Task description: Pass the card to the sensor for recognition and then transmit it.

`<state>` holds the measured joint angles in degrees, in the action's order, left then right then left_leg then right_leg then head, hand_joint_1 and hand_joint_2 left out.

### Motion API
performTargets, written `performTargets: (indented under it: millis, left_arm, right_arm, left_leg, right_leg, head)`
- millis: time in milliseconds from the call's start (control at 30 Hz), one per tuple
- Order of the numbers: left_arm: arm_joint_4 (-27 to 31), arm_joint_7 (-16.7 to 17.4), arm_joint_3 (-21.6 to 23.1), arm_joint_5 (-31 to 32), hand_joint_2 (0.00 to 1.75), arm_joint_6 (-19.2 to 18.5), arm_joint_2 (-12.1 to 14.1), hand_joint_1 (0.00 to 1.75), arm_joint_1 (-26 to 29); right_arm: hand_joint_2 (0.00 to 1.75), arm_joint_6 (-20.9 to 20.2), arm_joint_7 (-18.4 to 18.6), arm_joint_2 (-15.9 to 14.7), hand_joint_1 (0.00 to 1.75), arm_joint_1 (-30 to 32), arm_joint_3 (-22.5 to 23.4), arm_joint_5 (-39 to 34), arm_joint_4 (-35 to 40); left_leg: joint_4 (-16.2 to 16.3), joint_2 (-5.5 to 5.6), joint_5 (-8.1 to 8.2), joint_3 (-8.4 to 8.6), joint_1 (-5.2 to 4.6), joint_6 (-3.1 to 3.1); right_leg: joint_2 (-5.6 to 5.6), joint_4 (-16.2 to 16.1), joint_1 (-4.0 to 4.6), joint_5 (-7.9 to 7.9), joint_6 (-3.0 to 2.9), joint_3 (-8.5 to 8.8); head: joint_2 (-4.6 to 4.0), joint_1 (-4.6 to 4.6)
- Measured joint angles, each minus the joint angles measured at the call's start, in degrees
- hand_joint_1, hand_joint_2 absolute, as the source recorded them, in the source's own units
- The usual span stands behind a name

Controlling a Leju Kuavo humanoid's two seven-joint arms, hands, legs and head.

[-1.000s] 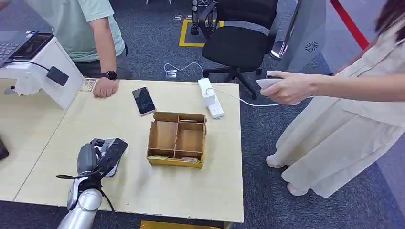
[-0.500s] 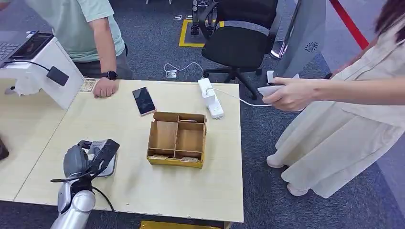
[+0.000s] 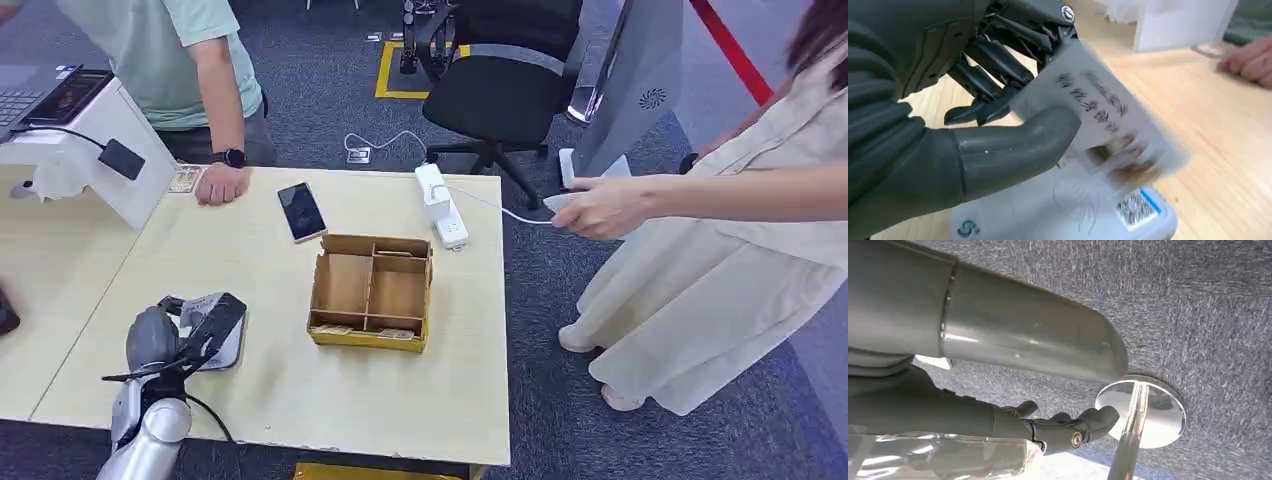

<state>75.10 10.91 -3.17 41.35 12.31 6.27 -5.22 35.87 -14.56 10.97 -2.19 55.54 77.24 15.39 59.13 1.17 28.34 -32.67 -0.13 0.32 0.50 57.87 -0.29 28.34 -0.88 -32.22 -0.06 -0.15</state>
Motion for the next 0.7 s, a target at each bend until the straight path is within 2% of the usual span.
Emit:
performTargets:
  millis: [100,333,500,700]
  left_arm:
    - [-0.7,0.4,0.0,0.0,1.75,-1.5,0.0,1.75,0.3]
    - [-1.1,0.9,0.0,0.2,1.75,-1.9,0.0,1.75,0.3]
    - [-1.9,2.3,0.1,1.3,1.75,-4.3,0.0,1.75,0.2]
    - [-3.7,3.3,0.8,3.7,1.75,-3.9,-0.1,1.75,-0.6]
  right_arm:
    - [0.0,0.0,0.0,0.0,0.0,0.0,0.2,0.0,0.0]
    - [0.0,0.0,0.0,0.0,0.0,0.0,0.3,0.0,0.2]
    - [0.0,0.0,0.0,0.0,0.0,-0.1,0.3,0.1,0.4]
    - [0.0,0.1,-0.1,0.0,0.0,-0.2,0.3,0.3,0.4]
  left_leg:
    - [0.0,-0.04,0.0,0.0,0.01,0.0]
    - [0.0,-0.03,0.0,0.0,0.0,0.0]
    - [0.0,-0.03,0.0,0.01,-0.02,0.0]
    - [0.0,-0.01,0.0,0.2,-0.04,0.0]
  right_leg:
    - [0.02,0.0,0.01,-0.01,0.0,-0.01]
    - [0.02,0.0,0.0,0.0,0.0,-0.01]
    - [0.01,0.0,-0.01,0.0,0.0,0.0]
    - [-0.02,0.0,-0.03,0.0,0.0,0.2]
  head:
    - [0.02,0.0]
    - [0.02,-0.02]
    - [0.0,-0.02]
    - [0.0,-0.02]
